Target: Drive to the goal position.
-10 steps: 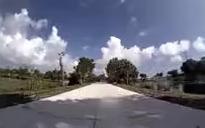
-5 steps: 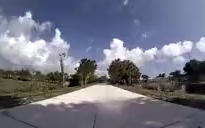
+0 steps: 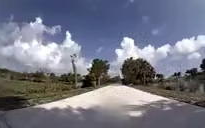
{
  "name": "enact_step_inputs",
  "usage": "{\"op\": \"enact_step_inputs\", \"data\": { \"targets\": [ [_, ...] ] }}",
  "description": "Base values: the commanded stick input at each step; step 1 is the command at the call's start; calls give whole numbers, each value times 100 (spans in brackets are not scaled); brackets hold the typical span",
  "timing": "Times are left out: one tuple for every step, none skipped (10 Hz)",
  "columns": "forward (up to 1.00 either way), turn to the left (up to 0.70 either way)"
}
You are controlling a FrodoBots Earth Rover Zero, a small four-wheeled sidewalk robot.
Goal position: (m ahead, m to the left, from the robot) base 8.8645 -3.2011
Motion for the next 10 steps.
{"op": "enact_step_inputs", "data": {
  "targets": [
    [85, 0],
    [85, 0],
    [85, 0],
    [85, 0],
    [85, 0],
    [85, 0],
    [85, 0],
    [85, 0],
    [85, 0],
    [85, 0]
  ]
}}
